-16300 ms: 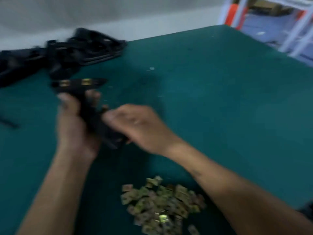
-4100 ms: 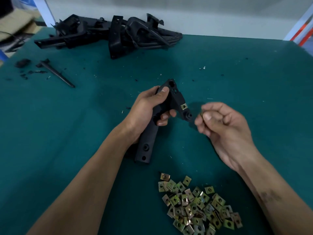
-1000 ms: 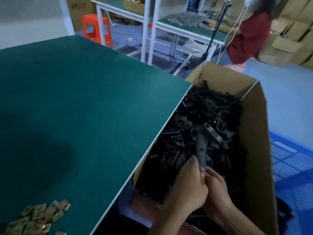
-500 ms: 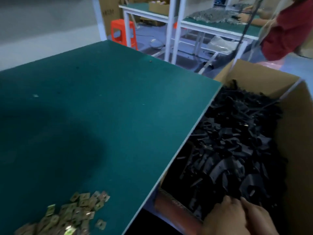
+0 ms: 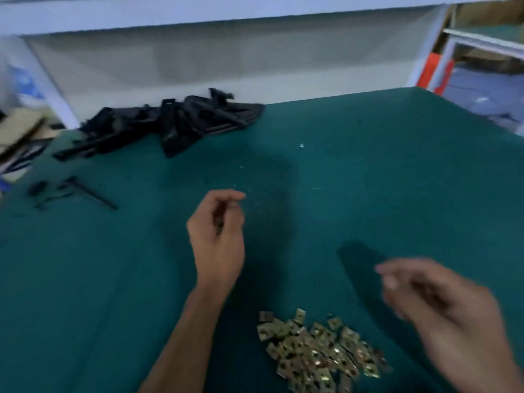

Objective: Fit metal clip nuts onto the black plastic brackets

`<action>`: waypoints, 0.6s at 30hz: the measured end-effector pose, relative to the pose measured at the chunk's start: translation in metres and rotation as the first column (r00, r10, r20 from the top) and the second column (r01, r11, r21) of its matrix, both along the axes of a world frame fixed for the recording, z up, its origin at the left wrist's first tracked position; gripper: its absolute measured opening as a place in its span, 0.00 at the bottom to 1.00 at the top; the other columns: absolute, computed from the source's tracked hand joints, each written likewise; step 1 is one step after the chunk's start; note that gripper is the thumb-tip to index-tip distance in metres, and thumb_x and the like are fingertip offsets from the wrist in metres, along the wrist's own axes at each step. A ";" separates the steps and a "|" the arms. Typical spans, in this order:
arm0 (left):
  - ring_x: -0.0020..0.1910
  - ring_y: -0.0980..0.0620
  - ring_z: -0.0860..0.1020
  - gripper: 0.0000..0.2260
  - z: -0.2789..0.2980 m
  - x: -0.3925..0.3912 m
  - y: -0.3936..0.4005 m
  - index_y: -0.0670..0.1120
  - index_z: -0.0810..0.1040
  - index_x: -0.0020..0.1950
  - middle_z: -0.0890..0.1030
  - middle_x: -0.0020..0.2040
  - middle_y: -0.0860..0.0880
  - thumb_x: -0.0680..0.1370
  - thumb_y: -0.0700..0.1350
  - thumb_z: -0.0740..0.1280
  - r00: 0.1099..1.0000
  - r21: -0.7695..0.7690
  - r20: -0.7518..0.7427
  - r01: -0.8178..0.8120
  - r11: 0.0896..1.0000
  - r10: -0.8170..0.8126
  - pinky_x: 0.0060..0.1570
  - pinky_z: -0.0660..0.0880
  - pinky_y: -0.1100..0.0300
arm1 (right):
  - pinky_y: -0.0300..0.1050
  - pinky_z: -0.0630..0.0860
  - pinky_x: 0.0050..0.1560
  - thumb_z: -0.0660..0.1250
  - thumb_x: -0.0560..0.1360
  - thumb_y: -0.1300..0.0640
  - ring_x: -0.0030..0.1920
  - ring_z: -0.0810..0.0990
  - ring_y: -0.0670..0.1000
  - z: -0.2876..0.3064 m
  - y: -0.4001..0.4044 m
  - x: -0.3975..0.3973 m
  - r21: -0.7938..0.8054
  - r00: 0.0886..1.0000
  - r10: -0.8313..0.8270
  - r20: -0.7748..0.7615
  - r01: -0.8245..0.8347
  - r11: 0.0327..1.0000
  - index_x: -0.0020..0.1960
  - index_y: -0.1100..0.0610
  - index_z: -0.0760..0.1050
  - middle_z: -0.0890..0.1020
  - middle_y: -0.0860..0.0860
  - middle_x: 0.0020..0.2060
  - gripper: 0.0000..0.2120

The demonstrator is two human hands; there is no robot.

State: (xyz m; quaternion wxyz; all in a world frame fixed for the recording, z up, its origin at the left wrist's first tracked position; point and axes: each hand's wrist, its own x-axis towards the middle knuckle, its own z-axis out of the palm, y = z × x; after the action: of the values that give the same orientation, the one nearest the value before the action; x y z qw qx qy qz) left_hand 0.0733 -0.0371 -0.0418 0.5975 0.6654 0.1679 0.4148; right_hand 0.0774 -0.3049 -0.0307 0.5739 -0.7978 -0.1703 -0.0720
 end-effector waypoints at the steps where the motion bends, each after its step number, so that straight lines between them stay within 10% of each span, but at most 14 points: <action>1: 0.30 0.52 0.66 0.09 -0.004 0.001 0.010 0.47 0.79 0.44 0.71 0.32 0.51 0.79 0.38 0.61 0.999 -0.095 0.030 -0.033 0.995 0.036 0.30 0.64 0.57 | 0.31 0.72 0.36 0.72 0.73 0.59 0.31 0.77 0.42 0.007 0.022 0.020 -0.090 0.994 0.105 -0.015 -0.106 0.990 0.44 0.47 0.84 0.81 0.49 0.31 0.07; 6: 0.25 0.53 0.57 0.08 -0.007 0.009 0.024 0.46 0.77 0.42 0.63 0.28 0.53 0.80 0.42 0.62 0.997 -0.451 0.039 -0.043 0.892 0.068 0.26 0.54 0.58 | 0.37 0.75 0.54 0.70 0.77 0.67 0.48 0.83 0.47 0.002 0.157 0.146 -0.388 0.942 0.306 0.136 -0.233 0.892 0.47 0.56 0.85 0.86 0.50 0.45 0.08; 18: 0.22 0.59 0.58 0.11 -0.014 0.013 0.023 0.47 0.73 0.36 0.63 0.23 0.58 0.78 0.43 0.64 0.994 -0.187 -0.103 -0.061 0.980 0.042 0.24 0.56 0.67 | 0.55 0.79 0.55 0.66 0.79 0.58 0.61 0.75 0.60 0.002 0.356 0.306 -0.726 0.947 0.206 0.246 0.039 0.687 0.63 0.60 0.73 0.74 0.57 0.62 0.14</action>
State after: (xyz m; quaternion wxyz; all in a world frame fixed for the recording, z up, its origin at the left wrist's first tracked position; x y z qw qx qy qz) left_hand 0.0861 -0.0143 -0.0555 0.6384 0.6203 0.2533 0.3789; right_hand 0.3838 0.0508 -0.0290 0.1825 -0.9286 -0.3085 -0.0962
